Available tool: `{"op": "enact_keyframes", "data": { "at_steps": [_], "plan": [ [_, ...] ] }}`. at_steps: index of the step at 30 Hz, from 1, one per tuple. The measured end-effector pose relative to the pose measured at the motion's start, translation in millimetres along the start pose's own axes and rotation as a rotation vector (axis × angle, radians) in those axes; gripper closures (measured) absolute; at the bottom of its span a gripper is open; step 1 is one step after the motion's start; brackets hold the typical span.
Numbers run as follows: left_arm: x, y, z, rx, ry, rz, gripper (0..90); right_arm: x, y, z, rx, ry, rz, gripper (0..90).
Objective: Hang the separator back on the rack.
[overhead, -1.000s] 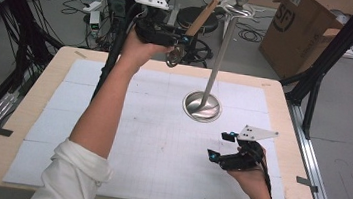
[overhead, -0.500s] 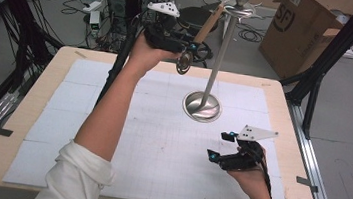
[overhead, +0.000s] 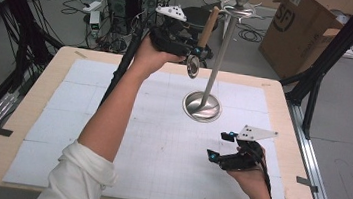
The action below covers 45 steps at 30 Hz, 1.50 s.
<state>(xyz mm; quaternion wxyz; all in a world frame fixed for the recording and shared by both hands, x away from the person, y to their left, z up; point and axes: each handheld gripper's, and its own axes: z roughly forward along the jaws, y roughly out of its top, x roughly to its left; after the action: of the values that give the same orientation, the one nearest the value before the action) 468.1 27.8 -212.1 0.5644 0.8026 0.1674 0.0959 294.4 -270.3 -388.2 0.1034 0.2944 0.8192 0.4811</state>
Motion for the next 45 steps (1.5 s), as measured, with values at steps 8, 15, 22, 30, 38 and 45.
{"op": "enact_keyframes", "data": {
  "at_steps": [8,15,22,30,38,45],
  "plan": [
    [0.0,2.1,1.5,0.010,0.009,0.001,68.6,0.1,0.5,-0.2,0.000,0.003,-0.001,14.7],
    [-0.2,2.5,3.5,0.010,0.012,0.000,68.5,0.0,0.4,-0.2,0.001,0.004,-0.001,14.7],
    [0.2,3.7,-2.1,0.003,0.031,-0.011,60.6,-0.3,0.2,-0.8,0.000,0.004,-0.002,14.7],
    [-2.7,-2.9,-20.9,0.031,0.033,-0.045,51.7,1.3,0.5,1.2,0.011,0.004,-0.006,14.7],
    [-7.2,-27.7,-50.6,0.031,0.042,-0.064,46.1,2.2,0.6,2.2,0.017,0.002,-0.015,14.7],
    [-8.3,-48.3,-77.5,0.020,0.043,-0.067,41.9,4.0,1.7,5.7,0.022,0.004,-0.014,14.7]
  ]
}}
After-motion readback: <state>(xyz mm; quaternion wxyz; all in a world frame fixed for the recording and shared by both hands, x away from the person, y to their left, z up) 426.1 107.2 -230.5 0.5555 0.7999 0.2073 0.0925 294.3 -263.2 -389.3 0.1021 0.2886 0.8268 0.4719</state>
